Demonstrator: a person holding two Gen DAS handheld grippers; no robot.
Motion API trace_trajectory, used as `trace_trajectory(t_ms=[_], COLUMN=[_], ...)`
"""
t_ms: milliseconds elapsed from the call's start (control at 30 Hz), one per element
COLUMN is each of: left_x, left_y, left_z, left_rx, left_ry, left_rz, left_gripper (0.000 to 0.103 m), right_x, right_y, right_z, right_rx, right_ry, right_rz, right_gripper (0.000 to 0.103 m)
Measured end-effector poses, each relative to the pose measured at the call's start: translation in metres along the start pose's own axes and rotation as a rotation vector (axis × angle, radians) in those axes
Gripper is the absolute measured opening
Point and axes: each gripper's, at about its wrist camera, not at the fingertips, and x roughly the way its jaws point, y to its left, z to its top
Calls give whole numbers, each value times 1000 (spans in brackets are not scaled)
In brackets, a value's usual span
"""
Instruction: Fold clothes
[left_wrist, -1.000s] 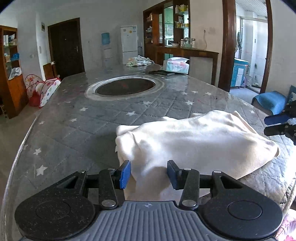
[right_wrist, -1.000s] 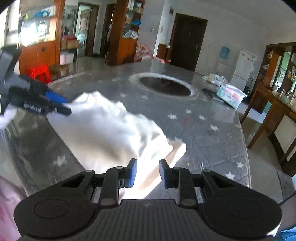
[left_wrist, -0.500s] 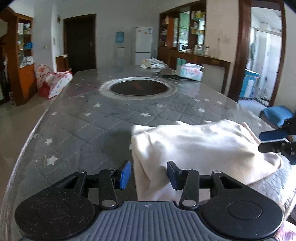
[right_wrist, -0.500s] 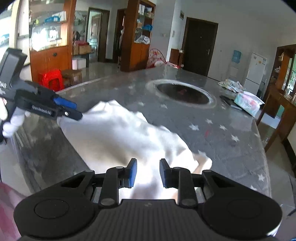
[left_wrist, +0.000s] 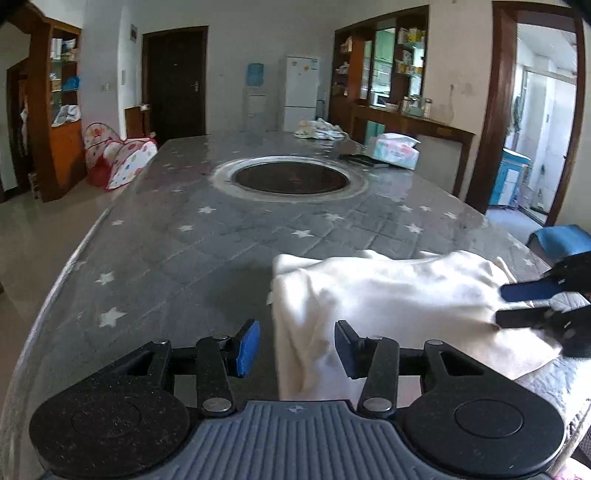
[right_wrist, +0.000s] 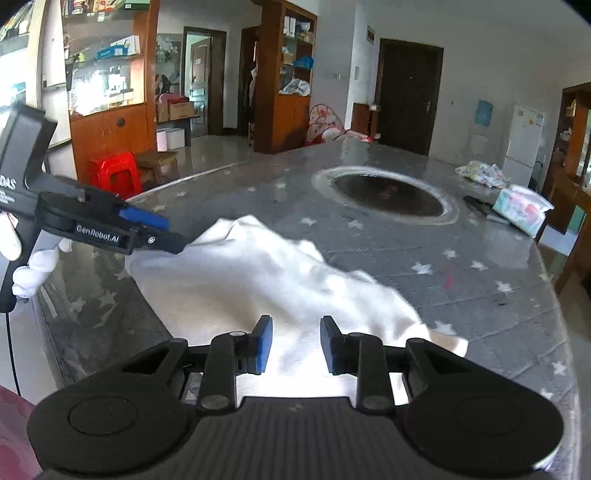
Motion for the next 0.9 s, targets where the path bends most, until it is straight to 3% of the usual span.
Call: trace_trajectory(t_ms=[133,200,400,767,900], left_x=[9,10,11,1,-1], left_y=[-2,1,7,-1,3], left_z=[-4,-4,-5,-11,-11], left_rx=[1,-20,-99,-154,-195], left_ry=[36,40,69,116,132], left_rz=[1,-5,-39,-127,-149], left_gripper=[54,55,56,54,54], right_x=[2,-4,-9,-10,-16], right_y=[-3,-6,-19,-34,-32], right_z=[-4,-4,-16,-14,-7], right_rx=[29,52,99,32,10], right_ry=[7,-4,30,87,65], right_rz=[6,5,-9,-62,-78], right_gripper=[38,48,54,57,56])
